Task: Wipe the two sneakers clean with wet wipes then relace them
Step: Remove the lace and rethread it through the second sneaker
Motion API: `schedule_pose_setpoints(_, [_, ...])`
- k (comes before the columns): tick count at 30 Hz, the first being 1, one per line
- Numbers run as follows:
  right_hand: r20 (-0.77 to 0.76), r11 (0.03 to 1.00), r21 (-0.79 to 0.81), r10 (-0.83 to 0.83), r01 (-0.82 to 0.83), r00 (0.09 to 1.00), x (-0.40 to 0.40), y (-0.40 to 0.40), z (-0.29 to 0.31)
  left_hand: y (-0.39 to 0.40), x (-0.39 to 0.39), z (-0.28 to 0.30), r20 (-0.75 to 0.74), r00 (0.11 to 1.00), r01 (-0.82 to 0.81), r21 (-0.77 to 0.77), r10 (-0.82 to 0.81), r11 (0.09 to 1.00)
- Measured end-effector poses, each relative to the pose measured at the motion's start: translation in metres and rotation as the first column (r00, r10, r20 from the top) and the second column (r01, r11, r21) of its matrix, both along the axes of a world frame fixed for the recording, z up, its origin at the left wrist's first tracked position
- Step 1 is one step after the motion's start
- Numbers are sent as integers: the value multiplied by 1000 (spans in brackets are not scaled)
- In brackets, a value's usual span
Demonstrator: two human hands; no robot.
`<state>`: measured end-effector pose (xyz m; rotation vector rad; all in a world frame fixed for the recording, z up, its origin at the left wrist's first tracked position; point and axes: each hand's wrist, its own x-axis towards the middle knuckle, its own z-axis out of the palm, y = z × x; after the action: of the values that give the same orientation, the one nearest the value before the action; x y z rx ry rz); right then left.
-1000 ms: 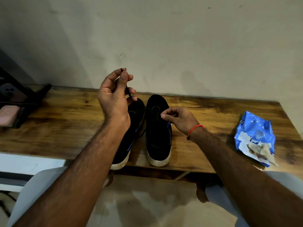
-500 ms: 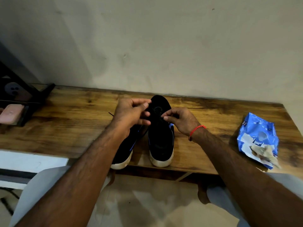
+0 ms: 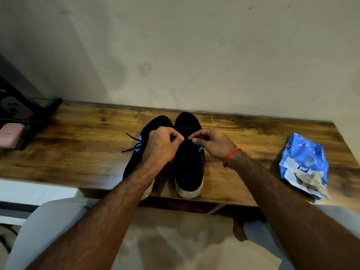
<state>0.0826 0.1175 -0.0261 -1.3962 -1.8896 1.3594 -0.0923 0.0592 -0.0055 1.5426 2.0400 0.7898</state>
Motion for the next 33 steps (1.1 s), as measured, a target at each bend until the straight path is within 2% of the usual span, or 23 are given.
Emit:
schedule_pose_setpoints(8, [-73,995,-94,-39,32,997,-1,-3,3,1,0,-8,-72,997,4,-45,-8,999])
schedule_pose_setpoints(15, [-126,994,-101,-56,44,990,-5,-4,0,1,3,-11,-121,992,11,-85,-21,996])
schedule_pose_setpoints(20, [-204,991,-111,-92,70,975,-6,-4,-5,2,0,-14,-65,998,13,-65,-17,998])
schedule_pose_setpoints(27, [-74,984,-160,-86,73,994,-12,-3,-3,2,0,-17,-7,1000,27,-18,-28,999])
schedule_pose_setpoints(30, [-107,978,-175,-136,116,985,-11,-2,-3,3,2,-17,1,1000,28,-2,-28,1000])
schedule_pose_setpoints(33, [-173,956,-260,-181,132,968,-10,-1,-5,2,3,-19,5,1000,23,15,-23,1000])
